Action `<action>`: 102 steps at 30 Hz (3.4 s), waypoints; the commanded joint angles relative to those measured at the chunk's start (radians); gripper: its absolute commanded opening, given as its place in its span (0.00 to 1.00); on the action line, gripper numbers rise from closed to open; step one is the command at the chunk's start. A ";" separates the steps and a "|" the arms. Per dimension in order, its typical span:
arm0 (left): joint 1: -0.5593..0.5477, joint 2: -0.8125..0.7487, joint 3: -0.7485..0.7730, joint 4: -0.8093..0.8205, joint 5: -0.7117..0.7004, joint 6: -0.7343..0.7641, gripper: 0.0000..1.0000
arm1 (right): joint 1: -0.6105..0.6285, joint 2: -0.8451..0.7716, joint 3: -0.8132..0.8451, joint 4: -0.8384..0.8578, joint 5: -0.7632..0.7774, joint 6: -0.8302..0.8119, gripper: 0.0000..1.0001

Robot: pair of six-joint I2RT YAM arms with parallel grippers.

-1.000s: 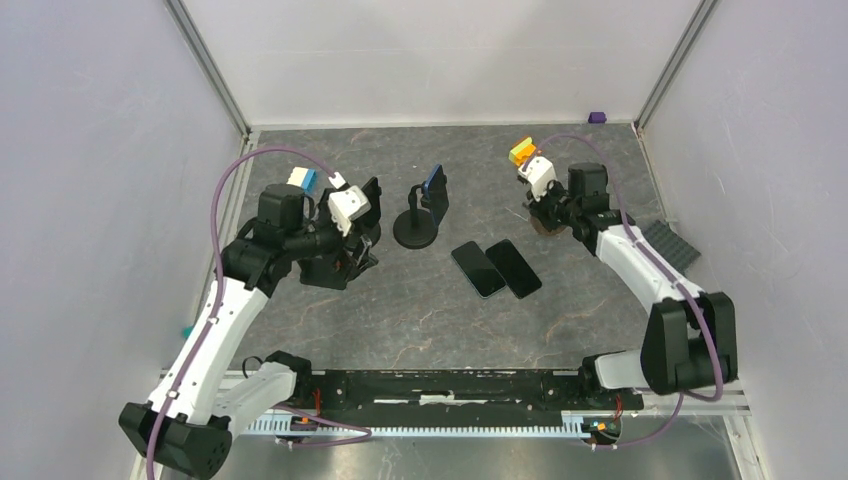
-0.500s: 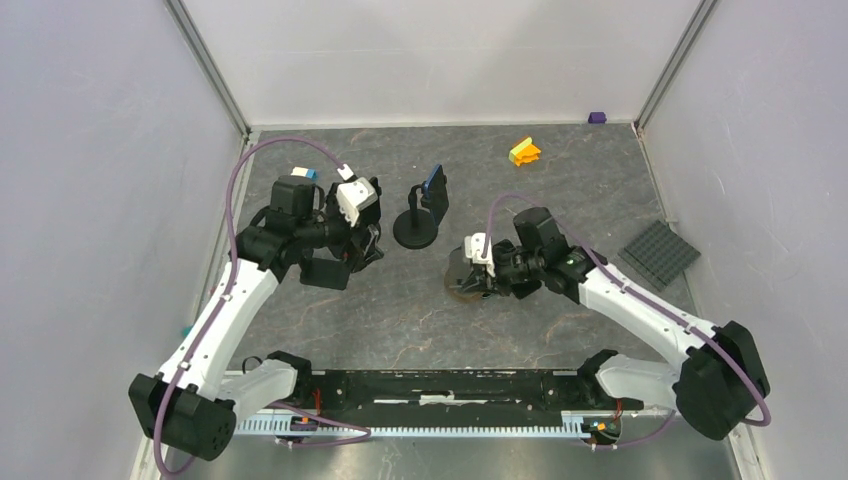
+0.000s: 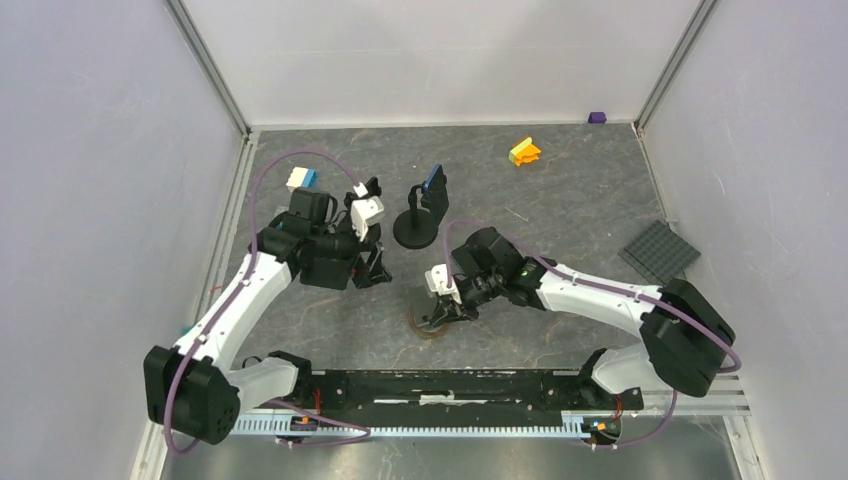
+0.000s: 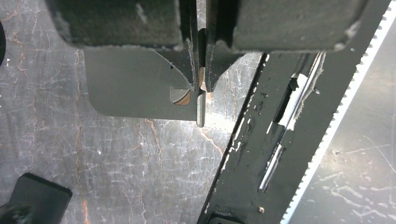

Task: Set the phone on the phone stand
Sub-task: Place the phone stand at the center of the board, then adjust the phone stand at the center of the board.

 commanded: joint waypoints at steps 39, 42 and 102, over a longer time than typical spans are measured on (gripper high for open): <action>-0.206 0.483 -0.004 0.263 0.114 -0.238 0.87 | 0.034 0.124 -0.108 0.178 0.318 -0.277 0.00; -0.228 0.461 -0.005 0.254 0.112 -0.212 0.77 | 0.033 0.116 -0.112 0.177 0.320 -0.273 0.00; -0.266 0.470 0.091 -0.039 0.299 0.184 0.02 | -0.239 0.293 0.056 0.081 -0.003 0.170 0.74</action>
